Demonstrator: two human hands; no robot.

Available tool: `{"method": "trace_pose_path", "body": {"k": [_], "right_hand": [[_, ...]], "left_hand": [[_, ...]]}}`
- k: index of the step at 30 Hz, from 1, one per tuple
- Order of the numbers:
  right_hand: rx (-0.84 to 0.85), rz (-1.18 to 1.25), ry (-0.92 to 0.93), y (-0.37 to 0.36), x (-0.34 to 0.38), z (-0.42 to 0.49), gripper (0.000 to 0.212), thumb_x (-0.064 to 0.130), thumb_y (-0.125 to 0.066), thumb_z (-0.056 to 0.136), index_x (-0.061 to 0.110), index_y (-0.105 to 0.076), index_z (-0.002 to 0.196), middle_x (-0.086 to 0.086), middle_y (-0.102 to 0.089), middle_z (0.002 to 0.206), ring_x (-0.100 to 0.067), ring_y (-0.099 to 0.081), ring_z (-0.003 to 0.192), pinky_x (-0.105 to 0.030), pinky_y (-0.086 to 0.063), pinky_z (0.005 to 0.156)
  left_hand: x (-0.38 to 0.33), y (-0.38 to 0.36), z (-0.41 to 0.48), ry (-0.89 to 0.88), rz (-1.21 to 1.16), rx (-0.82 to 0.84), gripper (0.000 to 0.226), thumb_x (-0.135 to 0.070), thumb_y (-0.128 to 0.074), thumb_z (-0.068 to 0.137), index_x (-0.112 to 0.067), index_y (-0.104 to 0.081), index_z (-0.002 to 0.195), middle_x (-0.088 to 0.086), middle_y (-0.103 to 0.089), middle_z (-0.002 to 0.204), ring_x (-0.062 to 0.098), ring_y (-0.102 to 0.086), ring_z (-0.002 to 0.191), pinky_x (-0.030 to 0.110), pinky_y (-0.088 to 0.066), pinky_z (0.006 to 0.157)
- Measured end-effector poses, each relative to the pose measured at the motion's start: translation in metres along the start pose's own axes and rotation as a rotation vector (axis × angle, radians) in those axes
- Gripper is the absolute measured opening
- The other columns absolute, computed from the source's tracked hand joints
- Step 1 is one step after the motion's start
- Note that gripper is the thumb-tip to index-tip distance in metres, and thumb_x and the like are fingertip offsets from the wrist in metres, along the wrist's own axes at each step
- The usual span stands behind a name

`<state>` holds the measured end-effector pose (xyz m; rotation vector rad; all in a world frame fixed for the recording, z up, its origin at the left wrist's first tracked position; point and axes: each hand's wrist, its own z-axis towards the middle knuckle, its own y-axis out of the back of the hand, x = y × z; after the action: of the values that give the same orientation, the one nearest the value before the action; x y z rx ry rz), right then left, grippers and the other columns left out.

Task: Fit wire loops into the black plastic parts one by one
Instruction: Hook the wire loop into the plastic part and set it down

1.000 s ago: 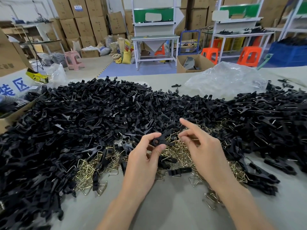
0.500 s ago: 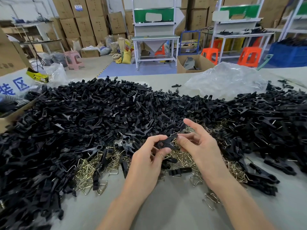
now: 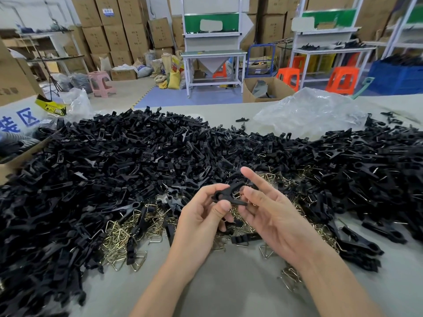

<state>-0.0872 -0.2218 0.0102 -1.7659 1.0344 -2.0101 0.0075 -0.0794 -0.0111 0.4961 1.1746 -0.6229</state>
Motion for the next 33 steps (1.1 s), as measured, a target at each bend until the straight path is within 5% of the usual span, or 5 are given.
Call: {"method": "trace_pose_path", "body": {"k": [10, 17, 20, 27, 33], "right_hand": [[-0.071, -0.047, 0.014, -0.005, -0.004, 0.003, 0.056, 0.01, -0.079, 0.075, 0.019, -0.069, 0.128, -0.012, -0.074, 0.096, -0.017, -0.069, 0.078, -0.023, -0.06, 0.069], [0.195, -0.167, -0.142, -0.014, -0.012, -0.007, 0.07, 0.054, -0.081, 0.075, 0.034, -0.061, 0.138, -0.003, -0.061, 0.142, -0.036, -0.043, 0.111, -0.034, -0.047, 0.075], [0.275, -0.106, -0.19, -0.01, -0.013, -0.009, 0.07, 0.057, -0.076, 0.081, 0.033, -0.055, 0.144, -0.009, -0.053, 0.15, -0.036, -0.036, 0.126, -0.035, -0.049, 0.082], [0.177, -0.002, -0.255, -0.01, -0.022, -0.007, 0.051, 0.043, -0.09, 0.066, 0.028, -0.076, 0.112, -0.01, -0.068, 0.128, -0.024, -0.06, 0.09, -0.035, -0.05, 0.063], [0.143, 0.111, -0.27, -0.016, -0.018, -0.008, 0.042, 0.035, -0.093, 0.064, 0.026, -0.076, 0.101, -0.004, -0.072, 0.11, -0.022, -0.069, 0.088, -0.034, -0.054, 0.06]], "left_hand": [[-0.003, 0.001, -0.002, -0.009, 0.13, -0.018, 0.032, -0.018, -0.065, 0.097, -0.048, -0.065, 0.108, 0.0, -0.07, 0.081, 0.01, -0.063, 0.074, 0.032, -0.053, 0.069], [-0.009, -0.012, -0.007, 0.023, -0.025, 0.193, 0.025, -0.026, -0.056, 0.097, -0.034, -0.069, 0.116, -0.001, -0.065, 0.07, 0.012, -0.056, 0.058, 0.023, -0.047, 0.057], [-0.01, -0.012, -0.009, 0.031, -0.062, 0.251, 0.028, -0.025, -0.052, 0.099, -0.029, -0.067, 0.122, 0.002, -0.063, 0.07, 0.012, -0.053, 0.055, 0.021, -0.046, 0.056], [-0.009, -0.01, -0.01, 0.068, 0.002, 0.258, 0.037, -0.037, -0.046, 0.1, -0.019, -0.063, 0.128, 0.003, -0.06, 0.067, 0.016, -0.051, 0.055, 0.028, -0.046, 0.055], [-0.01, -0.01, -0.011, 0.026, 0.041, 0.275, 0.04, -0.026, -0.046, 0.103, -0.034, -0.056, 0.141, -0.006, -0.058, 0.065, 0.01, -0.049, 0.059, 0.023, -0.044, 0.056]]}}
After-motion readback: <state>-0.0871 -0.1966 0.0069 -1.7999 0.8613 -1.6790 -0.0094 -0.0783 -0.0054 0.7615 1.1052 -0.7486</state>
